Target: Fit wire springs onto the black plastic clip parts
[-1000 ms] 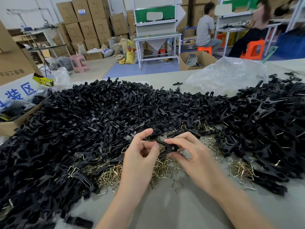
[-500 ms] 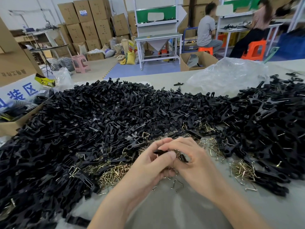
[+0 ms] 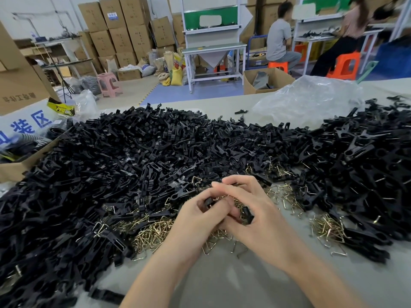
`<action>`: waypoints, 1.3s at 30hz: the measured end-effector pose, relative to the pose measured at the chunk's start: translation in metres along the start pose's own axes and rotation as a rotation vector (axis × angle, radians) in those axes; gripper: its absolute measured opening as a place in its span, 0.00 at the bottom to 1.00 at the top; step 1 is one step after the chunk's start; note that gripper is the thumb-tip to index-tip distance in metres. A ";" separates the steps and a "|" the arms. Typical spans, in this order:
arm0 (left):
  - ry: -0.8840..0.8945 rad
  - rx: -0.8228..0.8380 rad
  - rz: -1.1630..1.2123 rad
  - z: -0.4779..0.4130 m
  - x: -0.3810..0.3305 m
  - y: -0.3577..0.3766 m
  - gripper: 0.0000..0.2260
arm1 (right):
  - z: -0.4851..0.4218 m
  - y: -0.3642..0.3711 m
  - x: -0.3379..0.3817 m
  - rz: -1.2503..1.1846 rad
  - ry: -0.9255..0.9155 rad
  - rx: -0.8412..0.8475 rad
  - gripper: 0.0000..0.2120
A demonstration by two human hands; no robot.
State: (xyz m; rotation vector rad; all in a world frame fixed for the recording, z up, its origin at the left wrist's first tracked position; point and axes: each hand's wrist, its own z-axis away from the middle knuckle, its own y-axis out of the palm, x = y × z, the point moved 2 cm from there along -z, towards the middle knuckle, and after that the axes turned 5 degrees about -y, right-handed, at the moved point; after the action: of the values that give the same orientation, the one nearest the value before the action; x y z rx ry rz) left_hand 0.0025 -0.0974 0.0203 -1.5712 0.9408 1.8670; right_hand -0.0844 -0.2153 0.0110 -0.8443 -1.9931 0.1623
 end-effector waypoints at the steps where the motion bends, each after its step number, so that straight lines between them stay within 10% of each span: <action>1: 0.000 -0.031 0.025 -0.001 0.000 -0.001 0.08 | 0.000 0.000 0.000 -0.013 0.016 0.006 0.31; 17: -0.021 0.001 0.072 0.000 0.003 0.006 0.04 | 0.001 0.005 0.001 -0.181 0.038 0.070 0.31; 25: -0.065 0.145 0.125 0.001 0.003 0.012 0.18 | -0.001 -0.001 -0.003 -0.125 0.035 0.034 0.20; 30: -0.098 0.114 0.224 0.002 0.001 0.010 0.35 | -0.012 -0.045 -0.016 -0.182 0.141 -0.482 0.14; 33: -0.047 0.051 0.230 0.001 -0.001 0.004 0.28 | -0.012 -0.080 -0.036 -0.642 0.321 -0.888 0.37; 39: 0.124 -0.228 0.154 0.001 -0.008 -0.012 0.12 | -0.011 -0.053 -0.038 -0.532 0.384 -0.634 0.12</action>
State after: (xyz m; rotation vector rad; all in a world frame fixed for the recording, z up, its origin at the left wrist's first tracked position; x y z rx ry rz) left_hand 0.0126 -0.0885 0.0265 -1.8124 0.9529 2.0639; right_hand -0.0898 -0.2813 0.0126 -0.6228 -1.8313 -0.9096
